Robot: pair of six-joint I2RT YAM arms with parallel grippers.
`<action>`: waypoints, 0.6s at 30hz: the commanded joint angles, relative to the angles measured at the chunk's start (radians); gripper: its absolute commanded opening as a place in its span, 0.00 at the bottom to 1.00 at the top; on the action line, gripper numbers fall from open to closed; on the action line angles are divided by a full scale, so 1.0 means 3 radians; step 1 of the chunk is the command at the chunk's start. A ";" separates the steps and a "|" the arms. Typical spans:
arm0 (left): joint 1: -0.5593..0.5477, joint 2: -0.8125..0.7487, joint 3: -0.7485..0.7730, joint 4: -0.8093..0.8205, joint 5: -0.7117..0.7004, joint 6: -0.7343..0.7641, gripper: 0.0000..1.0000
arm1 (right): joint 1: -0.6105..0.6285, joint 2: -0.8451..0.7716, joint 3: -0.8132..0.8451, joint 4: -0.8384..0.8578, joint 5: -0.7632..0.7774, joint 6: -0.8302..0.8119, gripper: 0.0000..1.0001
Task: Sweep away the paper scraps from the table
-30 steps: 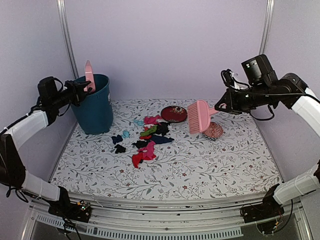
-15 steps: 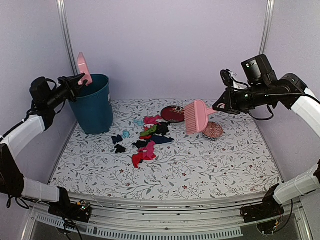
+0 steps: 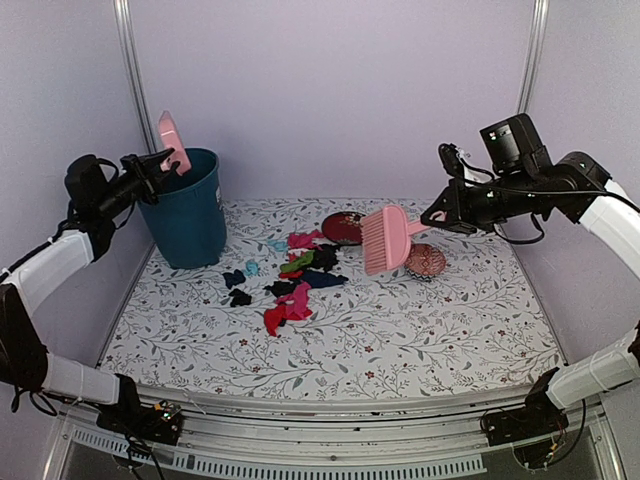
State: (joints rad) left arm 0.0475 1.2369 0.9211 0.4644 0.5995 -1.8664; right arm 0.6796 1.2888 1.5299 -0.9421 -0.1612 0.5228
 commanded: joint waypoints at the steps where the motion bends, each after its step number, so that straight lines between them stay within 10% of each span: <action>1: 0.0029 -0.0024 0.0246 -0.0247 0.0075 0.0274 0.05 | -0.0014 -0.0093 -0.0093 0.0181 -0.0096 0.0064 0.01; 10: -0.0118 -0.0158 0.1149 -0.2069 0.0168 0.2066 0.05 | -0.0010 0.0158 -0.0167 0.0511 -0.0611 0.0066 0.01; 18: -0.0274 -0.0831 0.0742 -0.3185 -0.0050 0.2966 0.05 | 0.0160 0.0911 -0.0076 0.1349 -0.1139 0.0248 0.01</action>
State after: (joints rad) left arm -0.0124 1.0637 1.2106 -0.2714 0.6098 -1.1534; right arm 0.6914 1.4567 1.4864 -0.7265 -0.3943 0.5606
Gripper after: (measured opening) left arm 0.243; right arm 0.070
